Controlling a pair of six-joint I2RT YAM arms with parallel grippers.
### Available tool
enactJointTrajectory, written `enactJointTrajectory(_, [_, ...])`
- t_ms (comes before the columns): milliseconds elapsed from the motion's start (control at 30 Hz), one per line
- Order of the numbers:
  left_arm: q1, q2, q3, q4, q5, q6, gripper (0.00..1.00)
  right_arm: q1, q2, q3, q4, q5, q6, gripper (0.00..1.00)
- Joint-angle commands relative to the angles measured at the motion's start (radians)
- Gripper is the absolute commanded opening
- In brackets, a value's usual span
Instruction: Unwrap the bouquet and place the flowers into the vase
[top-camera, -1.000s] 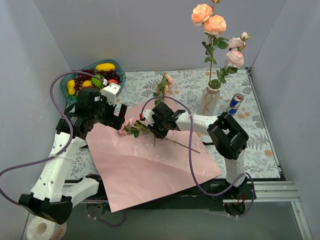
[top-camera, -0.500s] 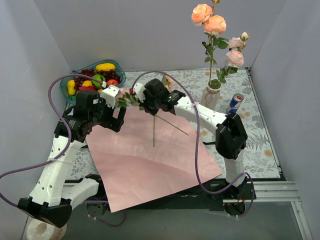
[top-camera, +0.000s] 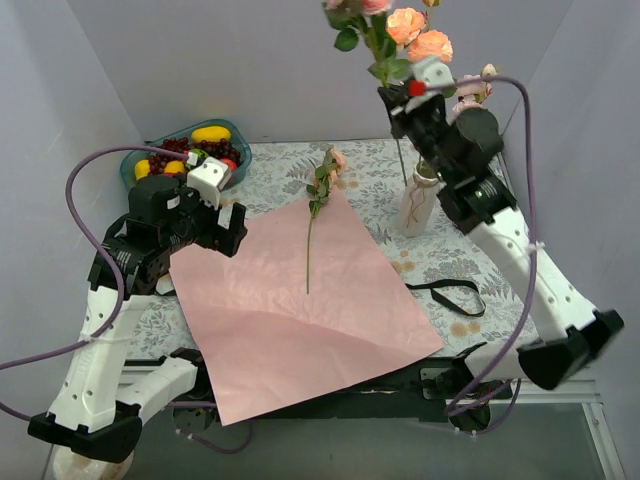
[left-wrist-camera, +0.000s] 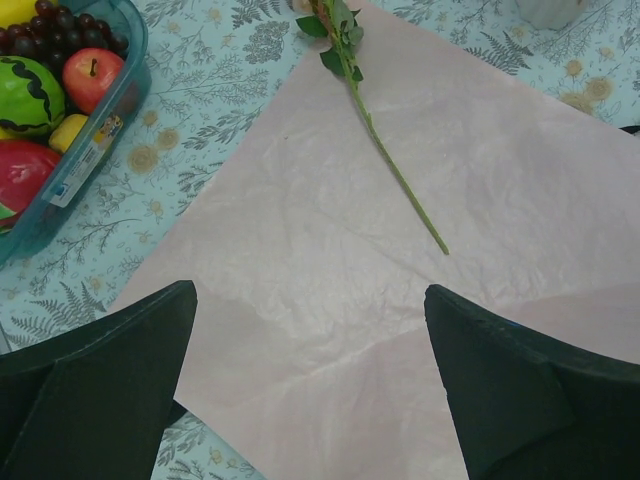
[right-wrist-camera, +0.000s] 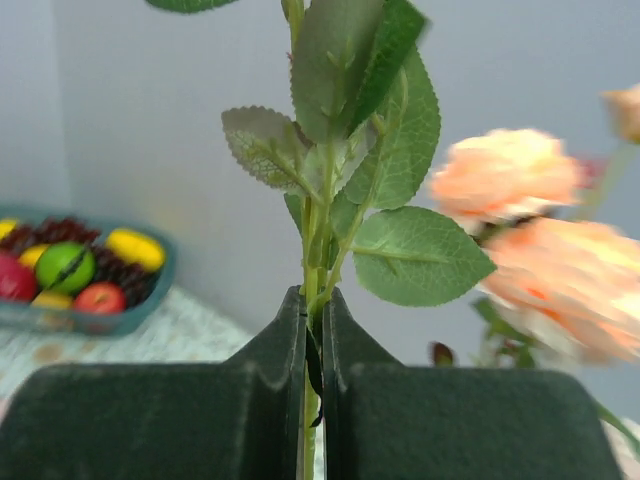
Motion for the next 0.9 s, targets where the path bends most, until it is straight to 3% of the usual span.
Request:
enactJointTrajectory(0, [0.0, 0.011, -0.032, 0.001, 0.019, -0.016, 0.98, -0.038, -0.199, -0.351, 0.637, 0.041, -0.014, 0.01])
enactJointTrajectory(467, [0.0, 0.034, -0.058, 0.047, 0.013, -0.019, 0.98, -0.214, -0.262, -0.482, 0.792, 0.019, -0.006, 0.01])
enactJointTrajectory(867, [0.0, 0.08, -0.043, 0.041, 0.016, 0.001, 0.98, -0.274, -0.269, -0.633, 0.945, 0.073, 0.049, 0.01])
